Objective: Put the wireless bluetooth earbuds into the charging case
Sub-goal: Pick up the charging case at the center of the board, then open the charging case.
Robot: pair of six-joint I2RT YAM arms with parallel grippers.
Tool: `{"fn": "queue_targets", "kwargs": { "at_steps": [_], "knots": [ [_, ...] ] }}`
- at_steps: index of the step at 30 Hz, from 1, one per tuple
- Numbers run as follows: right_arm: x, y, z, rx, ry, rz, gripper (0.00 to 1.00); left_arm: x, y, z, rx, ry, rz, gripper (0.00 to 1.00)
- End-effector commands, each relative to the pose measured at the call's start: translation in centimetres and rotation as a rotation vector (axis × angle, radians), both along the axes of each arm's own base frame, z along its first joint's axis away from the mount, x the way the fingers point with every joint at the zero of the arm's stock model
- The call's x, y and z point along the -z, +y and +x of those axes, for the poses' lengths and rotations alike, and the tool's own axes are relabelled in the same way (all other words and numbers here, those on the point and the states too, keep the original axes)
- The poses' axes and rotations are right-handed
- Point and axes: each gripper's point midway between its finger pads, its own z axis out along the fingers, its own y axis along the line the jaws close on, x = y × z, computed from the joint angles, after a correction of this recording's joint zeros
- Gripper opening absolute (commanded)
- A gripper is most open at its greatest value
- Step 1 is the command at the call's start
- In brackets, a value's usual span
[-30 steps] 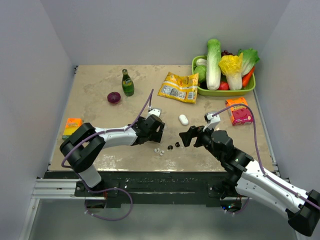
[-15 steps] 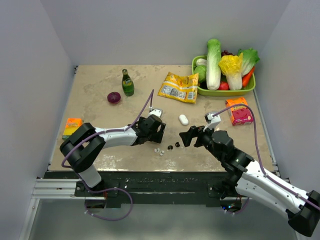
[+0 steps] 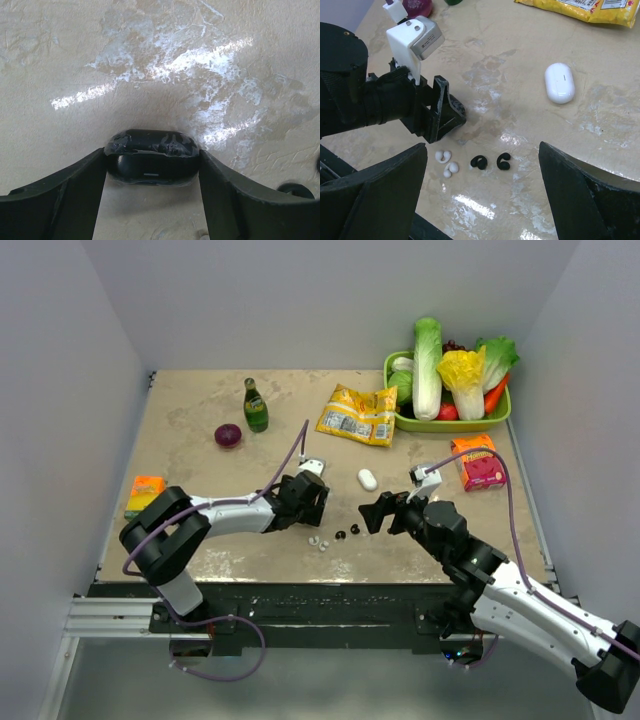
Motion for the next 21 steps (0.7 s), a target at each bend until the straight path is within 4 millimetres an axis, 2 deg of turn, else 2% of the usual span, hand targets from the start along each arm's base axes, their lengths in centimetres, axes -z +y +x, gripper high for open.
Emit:
{"fn": "queue_targets", "kwargs": {
  "at_steps": [1,3,4,5,6,7,8,9,10,11,12,13,14,15,16,17,18,20,21],
  "knots": [
    [-1.5,0.3,0.0,-0.006,-0.017,0.033,0.96,1.4,2.2,-2.5,0.037,0.055,0.069,0.02],
    [-2.5,0.8,0.2,-0.017,-0.023,0.047,0.96,-0.3,1.6,-1.7,0.040,-0.014,0.035,0.00],
    [-2.7,1.0,0.1,-0.026,-0.020,0.048,0.96,-2.6,0.3,-0.9,0.061,-0.088,-0.037,0.00],
    [-3.4,1.3,0.3,-0.030,-0.024,0.050,0.96,-3.3,0.2,-1.0,0.072,-0.115,-0.052,0.00],
    [-3.7,1.4,0.4,-0.031,-0.022,0.048,0.96,-6.5,-0.8,0.2,0.063,-0.222,-0.139,0.00],
    [-3.8,1.5,0.4,-0.036,-0.017,0.036,0.96,-7.9,-1.3,0.3,0.077,-0.266,-0.182,0.00],
    [-4.6,1.8,0.6,-0.045,-0.025,0.039,0.96,-8.1,-1.0,-0.1,0.091,-0.293,-0.202,0.00],
    [-5.0,2.0,0.6,-0.055,-0.028,0.036,0.96,-11.8,-1.6,0.4,0.093,-0.400,-0.305,0.00],
    [-5.1,2.0,0.5,-0.062,-0.024,0.031,0.96,-13.1,-1.7,0.1,0.104,-0.446,-0.355,0.00],
    [-6.2,2.3,0.5,-0.068,-0.032,0.045,0.96,-12.4,-1.1,-0.8,0.122,-0.462,-0.375,0.00],
    [-6.2,2.5,0.5,-0.076,-0.025,0.041,0.96,-16.4,-2.0,-1.2,0.171,-0.574,-0.512,0.00],
    [-6.6,2.6,0.5,-0.083,-0.026,0.047,0.96,-17.2,-2.0,-1.9,0.204,-0.610,-0.558,0.00],
    [-7.2,3.0,0.3,-0.104,-0.032,0.060,0.96,-15.9,-1.4,-3.0,0.235,-0.625,-0.570,0.00],
    [-7.6,3.2,0.2,-0.116,-0.040,0.069,0.96,-19.6,-1.7,-4.1,0.300,-0.760,-0.695,0.00],
    [-8.0,3.4,0.2,-0.130,-0.052,0.077,0.96,-20.2,-1.4,-4.9,0.323,-0.817,-0.734,0.00],
    [-8.4,3.6,0.1,-0.140,-0.060,0.081,0.96,-18.6,-0.3,-5.9,0.335,-0.831,-0.738,0.00],
    [-8.6,3.8,-0.1,-0.159,-0.063,0.081,0.96,-21.2,0.3,-6.8,0.358,-0.950,-0.814,0.00],
    [-8.6,4.1,-0.1,-0.184,-0.069,0.050,0.96,-21.2,1.3,-8.1,0.394,-1.014,-0.824,0.00],
    [-8.4,4.6,-0.5,-0.224,-0.061,0.040,0.96,-22.3,1.3,-8.8,0.436,-1.076,-0.839,0.00]
  ]
}}
